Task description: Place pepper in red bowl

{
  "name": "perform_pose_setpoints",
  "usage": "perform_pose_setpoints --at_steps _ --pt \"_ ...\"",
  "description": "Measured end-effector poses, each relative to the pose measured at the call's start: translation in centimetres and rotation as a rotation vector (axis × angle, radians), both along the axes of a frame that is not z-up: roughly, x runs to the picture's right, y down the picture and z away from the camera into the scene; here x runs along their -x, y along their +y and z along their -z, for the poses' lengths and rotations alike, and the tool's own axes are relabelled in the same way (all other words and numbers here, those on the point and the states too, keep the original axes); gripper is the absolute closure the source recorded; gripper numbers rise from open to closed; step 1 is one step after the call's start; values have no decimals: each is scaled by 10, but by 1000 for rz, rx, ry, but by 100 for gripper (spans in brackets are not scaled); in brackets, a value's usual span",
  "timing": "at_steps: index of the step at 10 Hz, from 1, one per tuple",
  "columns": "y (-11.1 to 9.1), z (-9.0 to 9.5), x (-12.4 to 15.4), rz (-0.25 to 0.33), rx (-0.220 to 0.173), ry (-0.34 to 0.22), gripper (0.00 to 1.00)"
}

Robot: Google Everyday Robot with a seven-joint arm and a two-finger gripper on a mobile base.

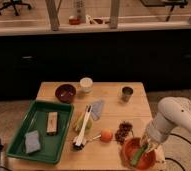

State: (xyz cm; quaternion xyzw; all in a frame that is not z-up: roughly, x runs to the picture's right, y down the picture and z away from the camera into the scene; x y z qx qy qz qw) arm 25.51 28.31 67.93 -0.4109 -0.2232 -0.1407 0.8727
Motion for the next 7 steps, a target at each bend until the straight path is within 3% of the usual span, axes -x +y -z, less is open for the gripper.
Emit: perform_pose_setpoints --at_steps 1,7 --pt "-1 -1 -2 0 -1 4 21" --pt "-15 -4 -13 -3 -5 27 20"
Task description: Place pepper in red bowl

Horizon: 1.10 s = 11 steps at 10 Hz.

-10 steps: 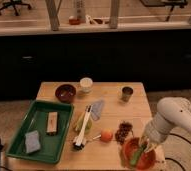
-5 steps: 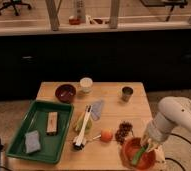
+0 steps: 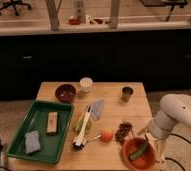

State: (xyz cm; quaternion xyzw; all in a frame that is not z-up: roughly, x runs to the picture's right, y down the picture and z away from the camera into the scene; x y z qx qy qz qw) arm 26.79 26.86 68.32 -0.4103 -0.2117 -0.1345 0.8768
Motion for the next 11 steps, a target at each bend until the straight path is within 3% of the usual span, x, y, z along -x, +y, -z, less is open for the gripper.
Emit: perform_pose_setpoints --at_steps 11 --pt "-17 1 -21 -9 -30 -16 20"
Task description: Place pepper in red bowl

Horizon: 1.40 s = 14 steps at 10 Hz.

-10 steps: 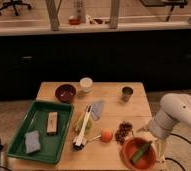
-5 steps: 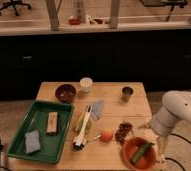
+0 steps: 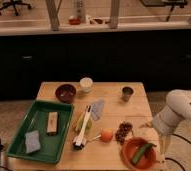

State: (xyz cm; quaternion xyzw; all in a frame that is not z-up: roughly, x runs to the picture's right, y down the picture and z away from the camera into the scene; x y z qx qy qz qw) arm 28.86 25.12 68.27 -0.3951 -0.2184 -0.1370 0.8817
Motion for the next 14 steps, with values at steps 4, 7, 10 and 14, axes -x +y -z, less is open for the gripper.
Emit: perform_pose_setpoints --at_steps 4,7,10,14 --pt "0 -3 -4 -6 -1 -9 20" --pt "0 -3 -4 -6 -1 -9 20" --pt "0 -3 -4 -6 0 -9 20" --pt "0 -3 -4 -6 0 -9 20"
